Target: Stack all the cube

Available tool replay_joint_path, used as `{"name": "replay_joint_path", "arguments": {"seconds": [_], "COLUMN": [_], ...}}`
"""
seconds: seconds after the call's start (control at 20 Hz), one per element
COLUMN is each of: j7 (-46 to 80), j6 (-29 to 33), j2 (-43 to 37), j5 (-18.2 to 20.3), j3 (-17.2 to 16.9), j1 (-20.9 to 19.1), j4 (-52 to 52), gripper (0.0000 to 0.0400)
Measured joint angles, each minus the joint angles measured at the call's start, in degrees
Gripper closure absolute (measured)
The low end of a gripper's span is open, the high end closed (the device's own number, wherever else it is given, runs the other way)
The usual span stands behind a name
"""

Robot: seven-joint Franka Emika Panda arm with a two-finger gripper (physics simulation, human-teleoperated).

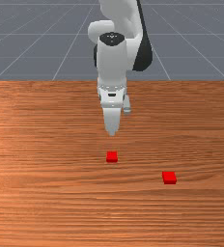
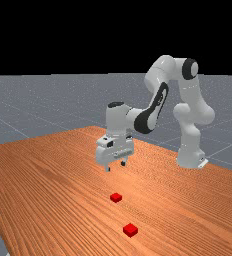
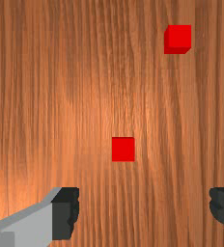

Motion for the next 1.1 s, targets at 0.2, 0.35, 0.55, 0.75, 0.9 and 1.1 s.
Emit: {"name": "replay_joint_path", "arguments": {"seconds": [0.2, 0.35, 0.55, 0.75, 0.9, 1.1], "j7": [2.04, 24.45, 62.17, 76.46, 77.76, 78.04], "j6": [-0.51, -8.84, -16.17, -17.37, -14.75, -10.98], "j2": [-0.15, -6.31, -5.65, -5.3, -5.01, -3.49], "j5": [0.53, 2.36, 9.6, 14.36, 15.12, 15.12], "j3": [-0.42, -7.35, -12.45, -13.83, -13.86, -12.17], "j1": [0.04, -1.32, -0.9, -0.77, -0.64, 1.03], "j4": [0.0, -3.86, -1.38, -0.72, -0.43, 0.23], "gripper": [0.0034, 0.0316, 0.0388, 0.0398, 0.0365, 0.005]}}
